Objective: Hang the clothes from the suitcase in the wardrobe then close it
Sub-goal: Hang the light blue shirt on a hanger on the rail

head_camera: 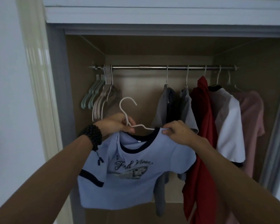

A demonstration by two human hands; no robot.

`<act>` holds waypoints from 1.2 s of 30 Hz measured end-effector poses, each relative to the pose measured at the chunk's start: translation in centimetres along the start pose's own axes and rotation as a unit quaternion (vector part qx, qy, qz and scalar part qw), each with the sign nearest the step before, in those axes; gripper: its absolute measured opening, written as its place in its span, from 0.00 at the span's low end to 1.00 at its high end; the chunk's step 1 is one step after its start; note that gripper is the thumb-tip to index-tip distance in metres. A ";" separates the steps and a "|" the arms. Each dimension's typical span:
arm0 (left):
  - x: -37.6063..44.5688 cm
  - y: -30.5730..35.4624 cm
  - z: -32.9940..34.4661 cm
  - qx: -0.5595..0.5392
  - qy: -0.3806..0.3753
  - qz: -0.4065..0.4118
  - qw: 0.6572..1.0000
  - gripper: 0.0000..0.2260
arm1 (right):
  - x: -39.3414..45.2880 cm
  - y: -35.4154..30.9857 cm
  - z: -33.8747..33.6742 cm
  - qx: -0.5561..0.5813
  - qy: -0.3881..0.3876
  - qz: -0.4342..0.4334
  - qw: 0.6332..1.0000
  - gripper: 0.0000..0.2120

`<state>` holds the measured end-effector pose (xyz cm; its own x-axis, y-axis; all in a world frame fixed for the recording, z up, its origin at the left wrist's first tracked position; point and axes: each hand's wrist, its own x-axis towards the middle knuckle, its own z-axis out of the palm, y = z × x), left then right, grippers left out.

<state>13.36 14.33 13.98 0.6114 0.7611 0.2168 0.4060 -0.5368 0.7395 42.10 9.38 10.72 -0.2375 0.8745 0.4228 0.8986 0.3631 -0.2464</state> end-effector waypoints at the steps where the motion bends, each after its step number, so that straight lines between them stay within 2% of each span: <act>1: -0.1 -0.5 -0.1 0.068 -0.015 -0.003 0.998 0.08 | -0.2 0.4 0.0 -0.001 0.015 0.004 1.000 0.16; 3: -0.8 -2.2 -0.5 0.169 -0.039 -0.031 0.984 0.06 | -0.6 1.1 -0.1 -0.002 0.025 0.025 0.999 0.17; 6: -1.6 -4.2 -0.7 0.243 -0.026 -0.037 0.969 0.03 | -1.0 1.9 -0.5 -0.007 0.011 0.053 0.998 0.20; 8: -1.9 -4.5 -1.0 0.273 -0.001 -0.011 0.962 0.03 | -1.3 2.1 -0.9 -0.015 -0.003 0.055 0.998 0.21; 10: -1.9 -4.2 -1.5 0.309 0.058 0.034 0.949 0.04 | -1.5 2.1 -1.0 -0.032 -0.034 0.042 0.998 0.21; 12: -1.6 -3.8 -2.0 0.338 0.110 0.054 0.933 0.07 | -1.8 1.8 -1.0 -0.096 -0.078 0.034 0.992 0.14; 13: -1.6 -3.7 -2.1 0.348 0.113 0.054 0.929 0.08 | -2.0 1.6 -1.0 -0.130 -0.080 0.035 0.988 0.09; 14: -1.5 -3.5 -1.9 0.352 0.103 0.049 0.929 0.08 | -2.1 1.6 -1.1 -0.153 -0.072 0.039 0.985 0.08; 17: -1.5 -3.4 -0.4 0.302 0.060 0.036 0.951 0.07 | -2.4 2.2 -1.2 -0.130 -0.021 0.066 0.989 0.13; 19: -1.6 -3.6 0.5 0.244 0.034 -0.001 0.969 0.10 | -2.5 2.9 -1.4 -0.096 0.013 0.087 0.991 0.11; 23: -1.5 -4.1 1.6 0.236 -0.031 -0.038 0.970 0.15 | -2.8 3.2 -2.0 -0.005 0.044 0.104 0.994 0.12; 25: -1.4 -4.0 2.1 0.213 -0.045 -0.024 0.976 0.09 | -2.7 3.0 -2.2 0.045 0.042 0.101 0.993 0.13; 26: -1.4 -3.9 2.4 0.200 -0.037 -0.006 0.979 0.05 | -2.7 2.8 -2.4 0.068 0.030 0.104 0.992 0.14; 28: -1.3 -3.7 2.5 0.193 0.004 0.030 0.981 0.13 | -2.7 2.6 -2.4 0.111 -0.018 0.115 0.987 0.14; 29: -1.6 -3.6 2.3 0.182 0.017 0.035 0.983 0.14 | -2.8 2.6 -2.4 0.120 -0.056 0.117 0.984 0.14; 32: -2.6 -3.1 1.1 0.166 -0.026 0.027 0.985 0.10 | -3.0 2.0 -1.7 0.102 -0.167 0.110 0.975 0.17; 34: -3.1 -2.7 0.4 0.170 -0.047 0.025 0.984 0.09 | -2.9 1.5 -0.9 0.088 -0.190 0.118 0.971 0.18; 36: -3.6 -2.3 -0.4 0.194 -0.033 0.024 0.980 0.09 | -2.4 1.2 0.2 0.082 -0.185 0.119 0.972 0.16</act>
<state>9.93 13.00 11.77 0.6737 0.7130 0.1943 0.5951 -0.6793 0.4294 43.67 7.80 9.29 -0.1740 0.9848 0.0010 0.8809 0.1561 -0.4469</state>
